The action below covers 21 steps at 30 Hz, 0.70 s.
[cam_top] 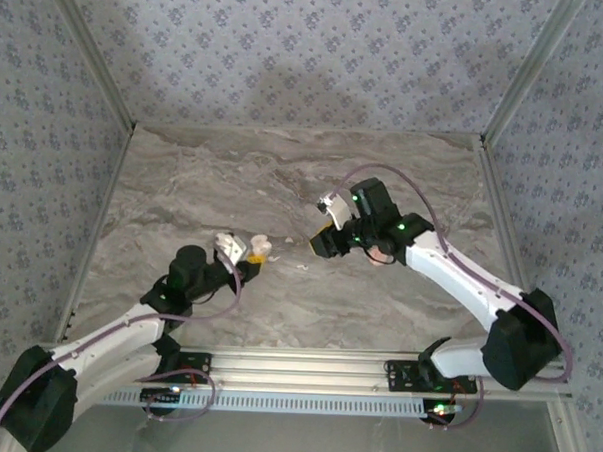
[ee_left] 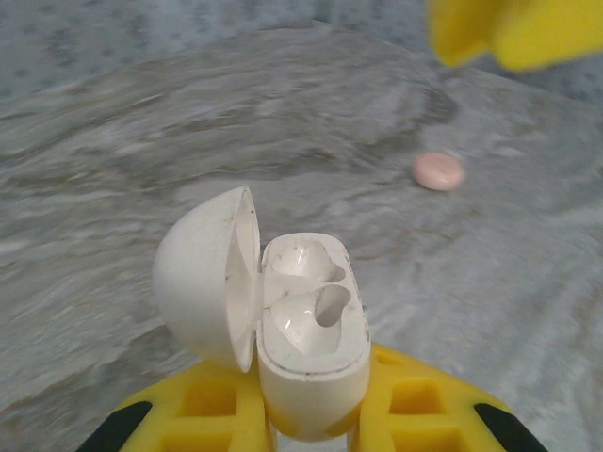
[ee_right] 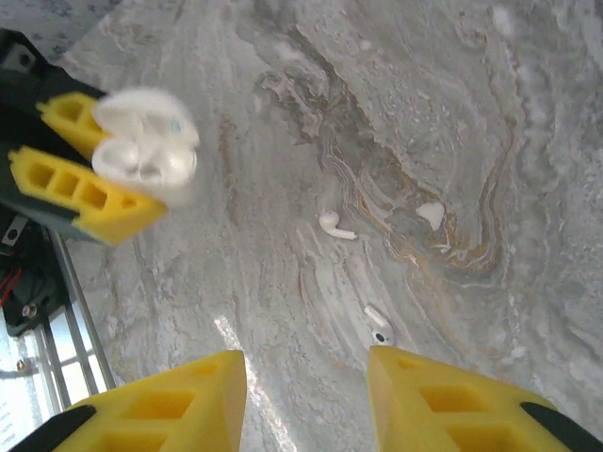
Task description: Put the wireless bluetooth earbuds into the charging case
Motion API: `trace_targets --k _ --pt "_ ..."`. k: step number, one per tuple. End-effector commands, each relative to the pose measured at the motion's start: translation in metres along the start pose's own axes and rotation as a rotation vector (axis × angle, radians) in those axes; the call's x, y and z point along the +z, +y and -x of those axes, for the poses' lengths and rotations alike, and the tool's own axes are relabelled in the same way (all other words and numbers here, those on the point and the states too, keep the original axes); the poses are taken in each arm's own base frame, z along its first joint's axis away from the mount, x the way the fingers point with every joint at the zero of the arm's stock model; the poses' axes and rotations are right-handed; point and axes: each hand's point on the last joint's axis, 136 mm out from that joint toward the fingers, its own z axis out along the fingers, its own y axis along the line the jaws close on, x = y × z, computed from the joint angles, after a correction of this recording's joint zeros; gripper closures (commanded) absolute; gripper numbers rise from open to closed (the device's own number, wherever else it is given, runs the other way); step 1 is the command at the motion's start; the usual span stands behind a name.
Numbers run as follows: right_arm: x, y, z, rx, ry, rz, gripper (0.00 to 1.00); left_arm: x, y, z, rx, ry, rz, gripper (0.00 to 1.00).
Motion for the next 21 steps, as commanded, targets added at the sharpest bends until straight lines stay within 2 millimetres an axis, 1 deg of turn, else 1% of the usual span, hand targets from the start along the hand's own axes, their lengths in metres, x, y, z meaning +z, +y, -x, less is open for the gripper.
trace_targets --k 1,3,4,5,7,9,12,16,19,21 --pt "0.007 0.002 0.001 -0.023 0.08 -0.032 0.6 -0.006 0.029 0.006 -0.147 -0.03 0.099 0.85" --pt "0.016 0.001 0.001 -0.12 0.106 -0.033 0.59 -0.01 0.043 0.005 -0.192 -0.04 0.146 0.85" --pt "0.019 0.0 0.006 -0.154 0.104 -0.035 0.59 -0.011 0.05 0.003 -0.213 -0.038 0.175 0.85" --pt "0.02 -0.001 0.015 -0.167 0.088 -0.032 0.59 -0.013 0.056 0.001 -0.227 -0.034 0.195 0.85" --pt "0.026 -0.008 0.025 -0.139 0.084 -0.041 0.59 -0.015 0.066 -0.002 -0.253 -0.016 0.234 0.85" --pt "0.034 -0.014 0.027 -0.034 0.126 -0.048 0.58 -0.017 0.076 -0.006 -0.279 -0.005 0.277 0.85" --pt "0.045 -0.031 0.019 0.189 0.222 -0.122 0.58 -0.019 0.088 -0.012 -0.321 0.02 0.325 0.86" --pt "0.064 -0.026 -0.009 0.377 0.312 -0.148 0.57 -0.016 0.097 -0.02 -0.354 0.06 0.367 0.85" --pt "0.079 -0.011 -0.028 0.491 0.345 -0.1 0.56 -0.013 0.1 -0.021 -0.363 0.082 0.374 0.85" --pt "0.087 -0.005 -0.037 0.537 0.352 -0.086 0.56 -0.013 0.101 -0.021 -0.365 0.09 0.377 0.85"
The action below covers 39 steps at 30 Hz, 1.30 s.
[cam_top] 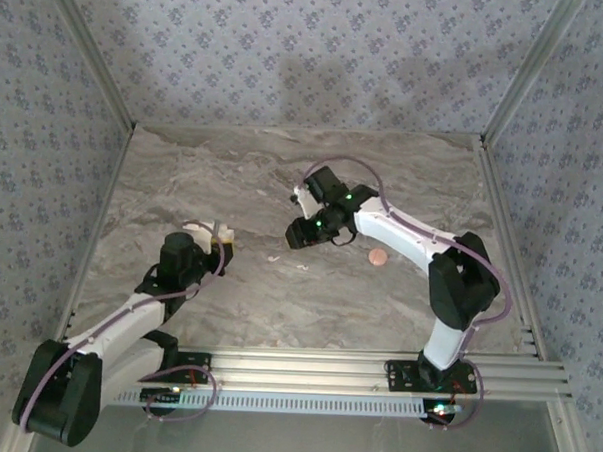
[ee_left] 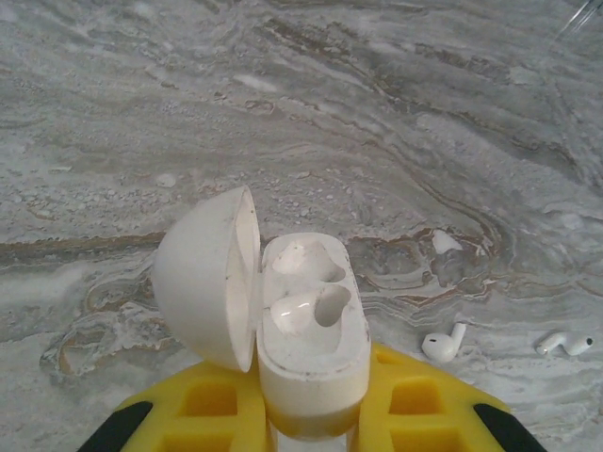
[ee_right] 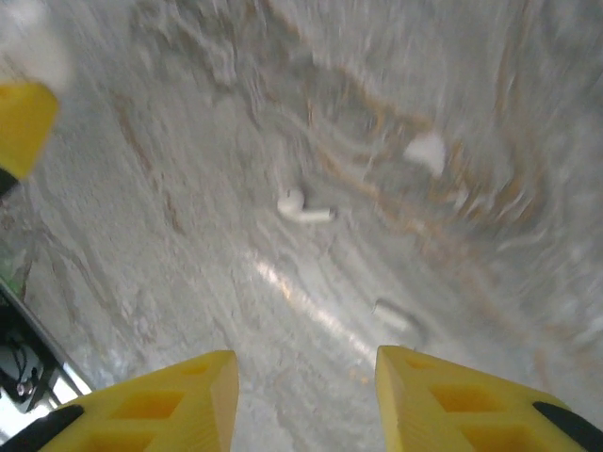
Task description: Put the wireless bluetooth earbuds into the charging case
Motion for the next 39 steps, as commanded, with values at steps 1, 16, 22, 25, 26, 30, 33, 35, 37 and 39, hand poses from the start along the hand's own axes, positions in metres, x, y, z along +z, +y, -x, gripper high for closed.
trace_targets --k 1,16,22,25,26,30,33,35,37,39 --pt "0.019 0.005 -0.024 0.172 0.078 0.018 0.55 0.0 -0.001 0.022 -0.01 -0.036 0.013 0.85" --pt "0.066 -0.025 -0.057 0.255 0.21 -0.072 0.49 -0.008 -0.002 0.028 -0.012 -0.043 0.024 0.85" --pt "0.07 -0.035 -0.059 0.252 0.231 -0.116 0.49 -0.01 -0.001 0.027 -0.014 -0.044 0.028 0.85" --pt "0.071 -0.038 -0.053 0.24 0.222 -0.132 0.49 -0.011 0.0 0.027 -0.012 -0.046 0.031 0.85" --pt "0.072 -0.039 -0.051 0.237 0.219 -0.133 0.48 -0.011 0.0 0.026 -0.012 -0.045 0.033 0.85" --pt "0.072 -0.038 -0.036 0.215 0.181 -0.131 0.47 -0.011 0.0 0.026 -0.009 -0.045 0.036 0.85" --pt "0.072 -0.037 -0.022 0.196 0.14 -0.12 0.47 -0.011 0.001 0.026 -0.01 -0.045 0.04 0.85" --pt "0.072 -0.036 -0.018 0.193 0.131 -0.107 0.46 -0.011 0.001 0.027 -0.007 -0.047 0.039 0.85" --pt "0.068 -0.04 -0.013 0.183 0.123 -0.13 0.46 -0.012 0.001 0.027 -0.006 -0.048 0.038 0.85" --pt "0.058 -0.043 -0.017 0.147 0.154 -0.2 0.47 -0.013 0.001 0.027 -0.003 -0.047 0.041 0.85"
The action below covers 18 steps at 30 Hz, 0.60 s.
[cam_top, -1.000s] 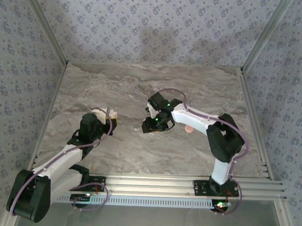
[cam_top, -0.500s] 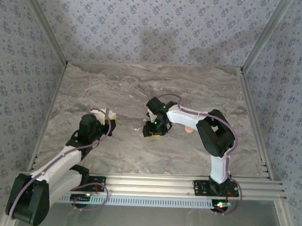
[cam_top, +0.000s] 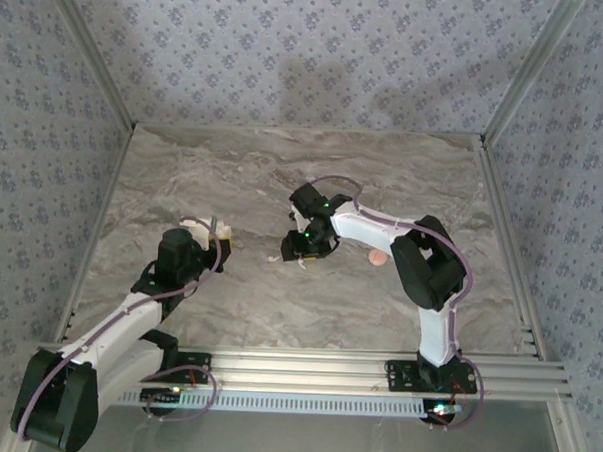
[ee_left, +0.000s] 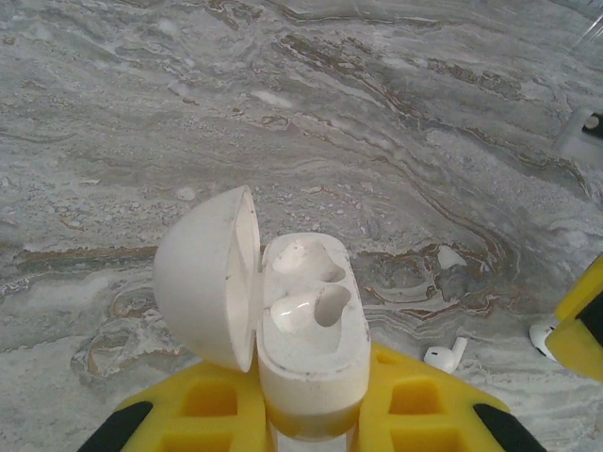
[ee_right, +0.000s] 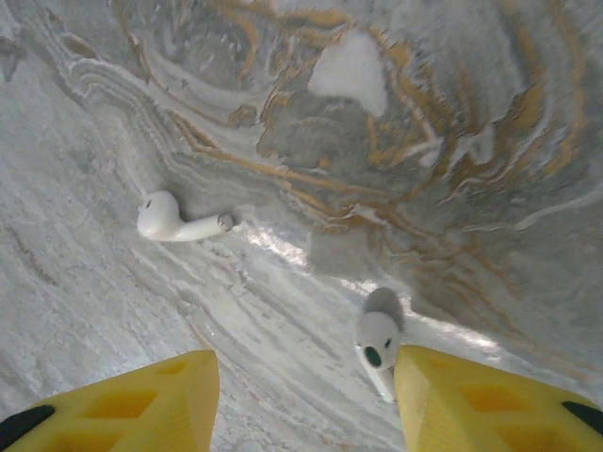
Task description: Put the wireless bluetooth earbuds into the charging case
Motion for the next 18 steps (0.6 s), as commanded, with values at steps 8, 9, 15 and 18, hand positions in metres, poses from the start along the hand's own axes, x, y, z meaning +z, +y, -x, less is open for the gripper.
trace_targets --k 8,9,15,18 --pt "-0.048 -0.022 -0.01 -0.167 0.099 -0.283 0.51 -0.006 -0.001 0.014 0.001 -0.037 0.007 0.85" --pt "-0.049 -0.022 -0.011 -0.18 0.114 -0.294 0.51 -0.005 -0.001 0.013 0.0 -0.037 0.007 0.85" --pt "-0.04 -0.02 -0.009 -0.298 0.208 -0.332 0.52 -0.007 -0.001 0.016 0.004 -0.052 0.01 0.85" --pt "-0.031 -0.018 -0.008 -0.325 0.244 -0.338 0.52 -0.008 0.0 0.016 0.01 -0.052 0.012 0.85"
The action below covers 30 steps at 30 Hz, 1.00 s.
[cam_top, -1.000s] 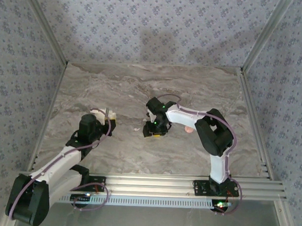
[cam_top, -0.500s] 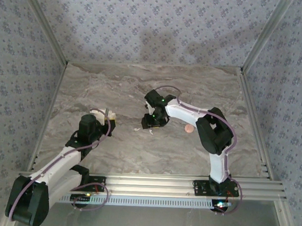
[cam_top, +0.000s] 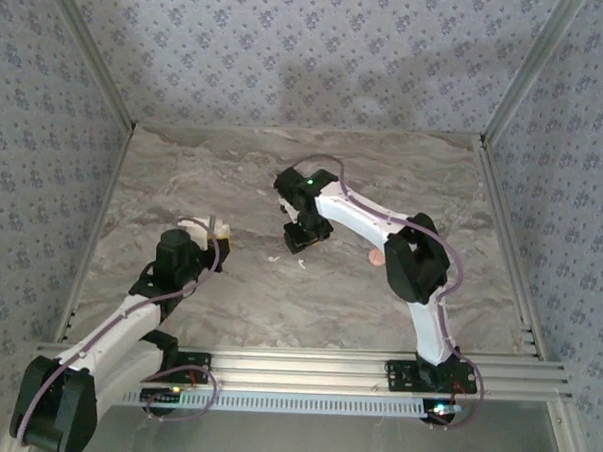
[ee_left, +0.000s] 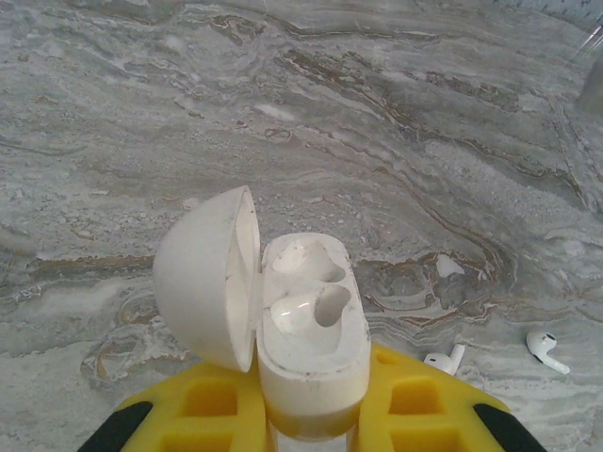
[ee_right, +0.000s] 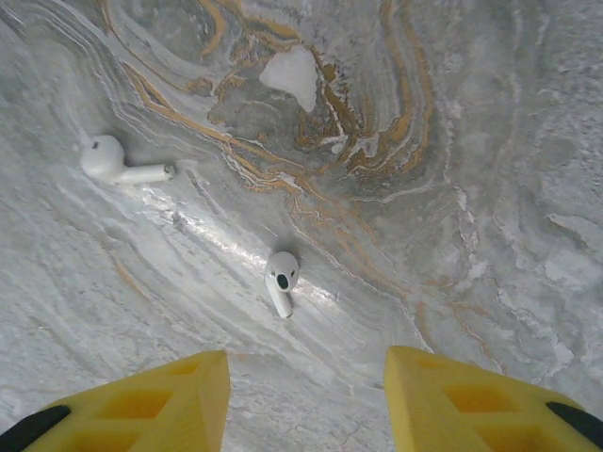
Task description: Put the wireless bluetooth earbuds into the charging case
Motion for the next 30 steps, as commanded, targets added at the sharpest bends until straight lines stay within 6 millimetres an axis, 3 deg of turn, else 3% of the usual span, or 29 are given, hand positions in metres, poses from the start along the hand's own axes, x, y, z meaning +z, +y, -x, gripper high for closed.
trace_targets --k 1,20,30 --pt "0.011 -0.001 -0.017 -0.078 0.121 -0.043 0.52 -0.003 0.0 0.01 0.01 -0.024 0.008 0.85" --pt "0.041 0.018 -0.012 -0.115 0.173 0.046 0.59 -0.005 0.002 0.006 0.005 -0.013 0.019 0.86" --pt "0.05 0.018 -0.011 -0.109 0.185 0.051 0.64 -0.004 0.001 0.007 0.007 -0.015 0.015 0.85"
